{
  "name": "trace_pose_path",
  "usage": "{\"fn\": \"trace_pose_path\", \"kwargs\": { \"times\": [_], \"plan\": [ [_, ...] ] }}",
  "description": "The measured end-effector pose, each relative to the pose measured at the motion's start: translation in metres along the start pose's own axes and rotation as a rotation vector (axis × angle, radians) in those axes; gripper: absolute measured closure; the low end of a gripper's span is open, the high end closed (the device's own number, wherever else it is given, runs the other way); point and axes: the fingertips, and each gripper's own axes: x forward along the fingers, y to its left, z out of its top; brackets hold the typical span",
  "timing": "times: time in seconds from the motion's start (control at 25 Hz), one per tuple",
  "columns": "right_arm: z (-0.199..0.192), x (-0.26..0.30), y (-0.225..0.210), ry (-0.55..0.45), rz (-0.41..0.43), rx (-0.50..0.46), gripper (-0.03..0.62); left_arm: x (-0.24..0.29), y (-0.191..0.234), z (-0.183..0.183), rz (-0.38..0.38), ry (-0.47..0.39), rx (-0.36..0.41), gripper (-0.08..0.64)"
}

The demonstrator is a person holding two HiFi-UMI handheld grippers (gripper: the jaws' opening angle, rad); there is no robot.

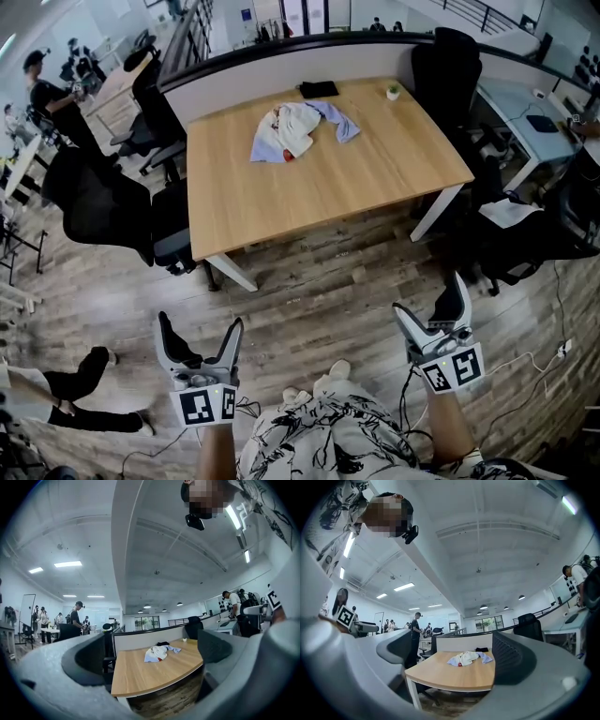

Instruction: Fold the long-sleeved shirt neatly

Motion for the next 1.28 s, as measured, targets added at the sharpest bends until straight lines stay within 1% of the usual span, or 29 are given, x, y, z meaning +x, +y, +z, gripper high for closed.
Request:
{"fn": "trace_pose_path", "kwargs": {
  "times": [0.16, 0.32, 0.44, 0.56, 0.76, 0.92, 1.16, 1.28],
  "plan": [
    [-0.004, 0.004, -0.016, 0.003, 0.015, 0.008, 0.054, 0.011, -0.014, 0.002, 0.007, -0.007, 0.010, -0.041],
    [-0.010, 0.011, -0.022, 0.019, 0.030, 0.033, 0.048, 0.020, -0.022, -0.004, 0.006, 0.012, -0.008, -0.041],
    [-0.012, 0.015, -0.028, 0.024, 0.022, 0.038, 0.046, 0.027, -0.024, -0.015, 0.005, 0.034, -0.024, -0.041],
    [-0.016, 0.024, -0.036, 0.031, 0.009, 0.043, 0.046, 0.040, -0.024, -0.021, -0.003, 0.037, -0.039, -0.041],
    [-0.021, 0.054, -0.047, 0.036, -0.017, 0.035, 0.046, 0.076, -0.009, -0.026, -0.019, 0.026, -0.050, -0.041],
    [-0.018, 0.091, -0.056, 0.006, -0.043, 0.039, 0.046, 0.118, 0.005, -0.029, -0.048, 0.017, -0.045, -0.041],
    [-0.013, 0.151, -0.062, -0.025, -0.059, 0.027, 0.046, 0.176, 0.030, -0.026, -0.079, 0.004, -0.041, -0.041],
    [-0.013, 0.176, -0.063, -0.035, -0.063, 0.024, 0.046, 0.201, 0.043, -0.024, -0.091, -0.006, -0.026, -0.041]
  ]
}}
